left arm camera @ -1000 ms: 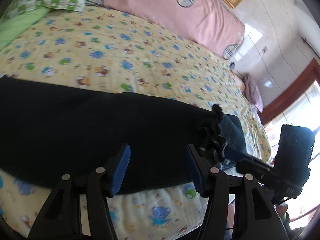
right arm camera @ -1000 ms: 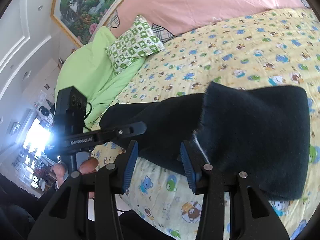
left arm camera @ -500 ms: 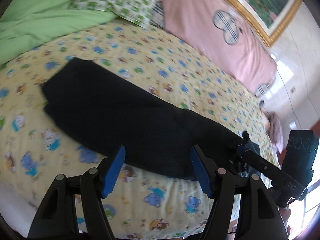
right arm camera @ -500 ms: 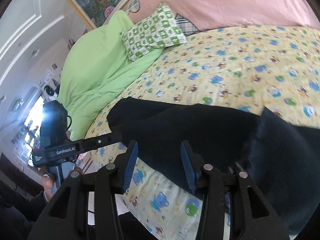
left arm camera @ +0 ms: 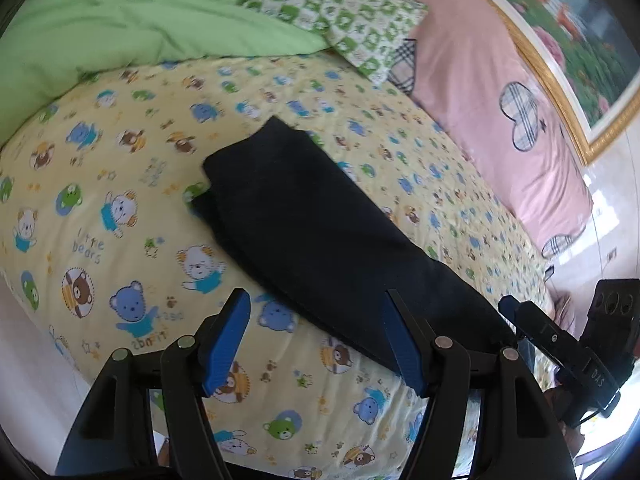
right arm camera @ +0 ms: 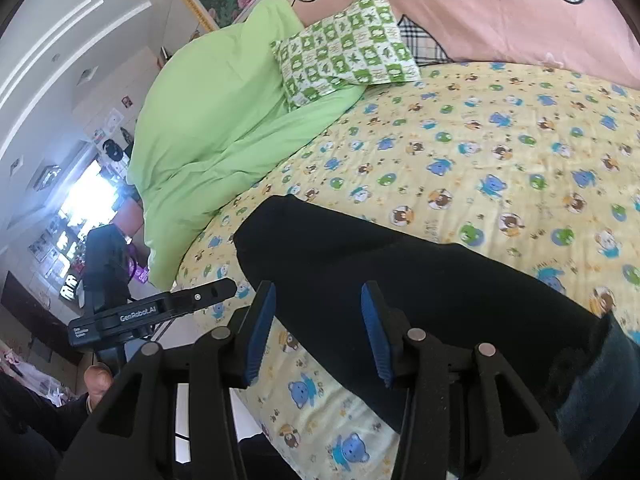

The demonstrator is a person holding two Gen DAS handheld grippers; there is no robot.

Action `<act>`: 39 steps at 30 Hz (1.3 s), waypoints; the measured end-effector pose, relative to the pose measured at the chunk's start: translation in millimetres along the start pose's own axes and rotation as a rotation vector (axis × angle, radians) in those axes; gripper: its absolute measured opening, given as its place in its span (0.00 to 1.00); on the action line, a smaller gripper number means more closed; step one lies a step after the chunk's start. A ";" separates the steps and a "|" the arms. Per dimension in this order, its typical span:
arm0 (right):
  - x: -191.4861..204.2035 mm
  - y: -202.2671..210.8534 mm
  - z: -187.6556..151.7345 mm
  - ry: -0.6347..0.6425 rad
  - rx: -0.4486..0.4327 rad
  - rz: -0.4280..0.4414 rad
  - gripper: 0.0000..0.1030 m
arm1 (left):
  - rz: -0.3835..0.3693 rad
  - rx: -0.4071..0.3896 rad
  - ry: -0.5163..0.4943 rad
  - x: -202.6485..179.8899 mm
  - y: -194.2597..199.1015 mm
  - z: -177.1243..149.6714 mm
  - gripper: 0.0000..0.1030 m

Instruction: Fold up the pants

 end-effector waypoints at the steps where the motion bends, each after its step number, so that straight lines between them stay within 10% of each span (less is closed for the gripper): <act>1: 0.7 -2.8 1.7 -0.002 0.004 0.003 0.45 | -0.004 0.004 0.020 4.9 -1.1 1.3 0.66; 39: 24.8 -191.6 99.9 0.242 0.507 0.207 0.45 | 0.073 -0.019 0.256 58.4 -48.7 33.7 0.66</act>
Point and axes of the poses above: each gripper's, at about its wrist camera, not at the fingertips, and y roughly against the way its jaws point, x to its left, z to its top, the point moved 4 cm from there along -y, roughly the way its jaws point, and after that the axes turned 2 degrees about z, right-handed, at the moved point
